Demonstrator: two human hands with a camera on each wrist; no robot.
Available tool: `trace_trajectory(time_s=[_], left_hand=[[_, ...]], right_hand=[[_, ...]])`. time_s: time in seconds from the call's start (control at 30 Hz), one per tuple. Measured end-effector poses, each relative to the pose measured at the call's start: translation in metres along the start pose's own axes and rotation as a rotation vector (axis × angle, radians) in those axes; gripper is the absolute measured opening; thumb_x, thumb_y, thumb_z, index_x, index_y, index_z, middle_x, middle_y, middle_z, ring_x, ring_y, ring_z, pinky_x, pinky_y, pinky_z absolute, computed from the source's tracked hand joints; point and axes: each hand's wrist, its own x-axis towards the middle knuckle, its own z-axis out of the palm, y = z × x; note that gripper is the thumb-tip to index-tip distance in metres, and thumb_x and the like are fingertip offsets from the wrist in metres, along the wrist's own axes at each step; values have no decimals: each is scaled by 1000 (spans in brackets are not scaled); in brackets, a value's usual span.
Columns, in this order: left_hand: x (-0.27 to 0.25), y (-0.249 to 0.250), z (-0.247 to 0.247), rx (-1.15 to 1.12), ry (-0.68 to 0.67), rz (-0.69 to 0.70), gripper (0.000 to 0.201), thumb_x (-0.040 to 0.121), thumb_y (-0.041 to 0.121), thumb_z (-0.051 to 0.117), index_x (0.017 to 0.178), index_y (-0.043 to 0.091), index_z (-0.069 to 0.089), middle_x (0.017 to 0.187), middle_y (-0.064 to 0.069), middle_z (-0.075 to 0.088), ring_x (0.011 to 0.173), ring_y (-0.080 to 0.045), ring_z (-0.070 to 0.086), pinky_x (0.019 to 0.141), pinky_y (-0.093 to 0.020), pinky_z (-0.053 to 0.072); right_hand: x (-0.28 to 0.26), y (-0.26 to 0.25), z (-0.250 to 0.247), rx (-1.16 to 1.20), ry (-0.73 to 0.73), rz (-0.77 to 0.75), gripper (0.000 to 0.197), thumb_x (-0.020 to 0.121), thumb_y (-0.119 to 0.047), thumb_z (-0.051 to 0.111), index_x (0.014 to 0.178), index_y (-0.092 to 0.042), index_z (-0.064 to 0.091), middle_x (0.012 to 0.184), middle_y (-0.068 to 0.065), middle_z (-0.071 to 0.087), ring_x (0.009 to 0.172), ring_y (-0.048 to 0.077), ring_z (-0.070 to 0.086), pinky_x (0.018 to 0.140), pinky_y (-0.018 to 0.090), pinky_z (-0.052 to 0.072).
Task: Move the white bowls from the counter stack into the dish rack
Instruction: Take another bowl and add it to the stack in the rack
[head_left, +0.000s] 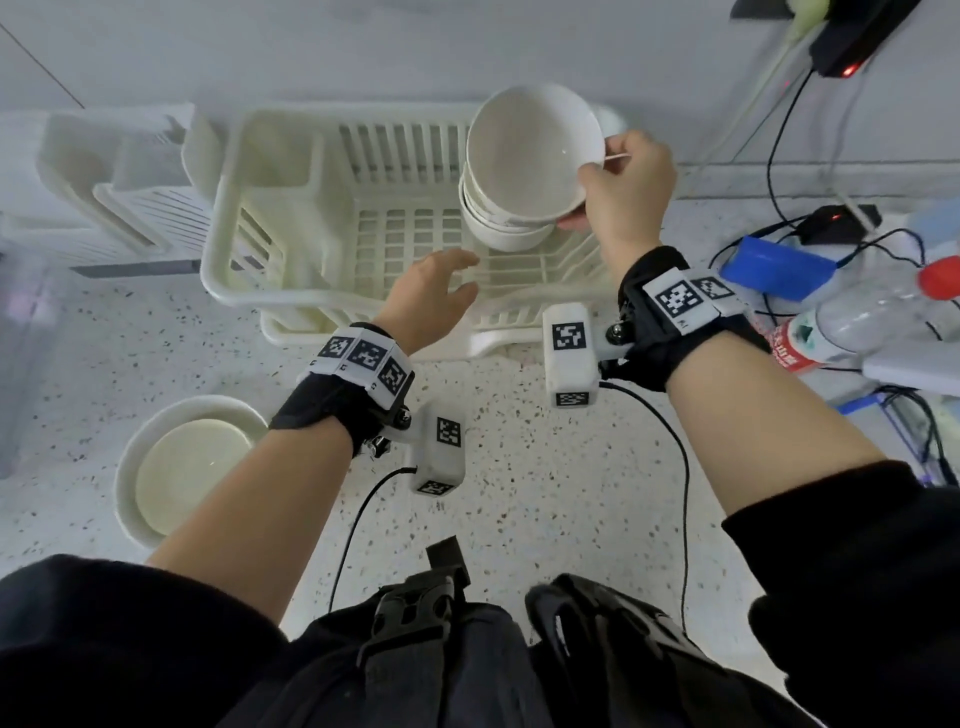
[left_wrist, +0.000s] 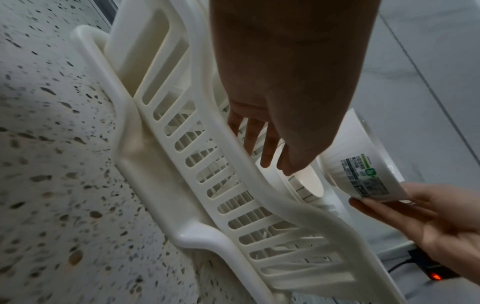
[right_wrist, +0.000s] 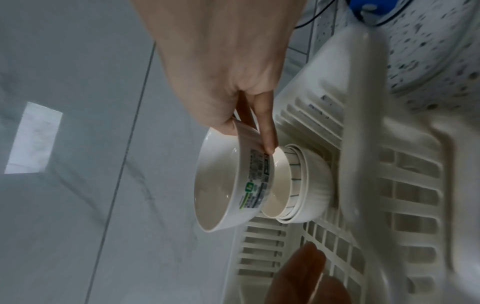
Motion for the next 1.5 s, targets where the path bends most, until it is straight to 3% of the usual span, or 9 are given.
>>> trace_trajectory(time_s=[0.4,0.5,0.77,0.9,1.03,1.23,1.3,1.43,1.5], left_hand=[[43,-12,14,-58,-2,-5,48,95,24,47,140,9,35,143,-13,44,129,-26,46,107,-39,40],[52,-12,15,-89,26,-19,53,95,24,47,142,9,28,146,-14,37,129,-28,46,106,-42,40],[53,-17,24,-68,22,-26,57,94,26,47,144,11,23,146,-15,34,122,-31,51,98,-44,46],[54,-18,24,-70,20,-32,60,94,26,48,145,11,20,148,-14,32,123,-31,50,101,-46,44],[55,-20,25,-84,14,-35,62,93,26,48,146,13,18,149,-14,32,125,-31,49,102,-46,43],[57,-21,26,-92,28,-23,69,93,26,50,148,16,11,148,-15,31,125,-30,47,99,-47,46],[57,-21,26,-85,34,-10,70,92,26,50,149,16,9,149,-14,29,125,-30,48,97,-47,47],[58,-21,24,-61,55,43,74,92,23,50,149,16,3,157,-8,14,132,-25,40,97,-25,37],[61,-21,23,-71,52,55,77,91,20,50,149,14,0,160,-4,5,144,-20,21,101,-21,25]], right_hand=[[47,22,36,-222,56,-87,17,69,-6,55,80,-3,68,71,3,63,70,28,69,64,43,60],[51,25,37,-336,33,-116,16,74,-6,58,83,0,69,80,11,72,76,26,68,64,27,52],[56,33,40,-463,5,-130,19,77,-3,51,88,6,64,86,19,69,70,26,53,70,35,48],[56,33,41,-512,-33,-128,11,86,-6,46,91,-7,56,88,4,55,79,19,51,76,34,46],[55,34,41,-457,-41,-151,22,94,-16,46,104,0,56,103,12,63,92,27,61,83,38,50],[54,42,40,-502,-207,-119,39,100,-26,43,126,4,43,132,17,46,96,17,47,41,-1,36],[54,45,45,-523,-239,-97,43,101,-27,40,130,4,37,135,19,40,104,26,50,52,0,42],[54,44,49,-502,-269,-33,41,102,-22,38,133,4,31,138,19,36,109,31,50,85,29,49],[57,45,46,-451,-295,-40,39,101,-18,37,133,5,31,138,19,35,92,24,52,75,13,54]])
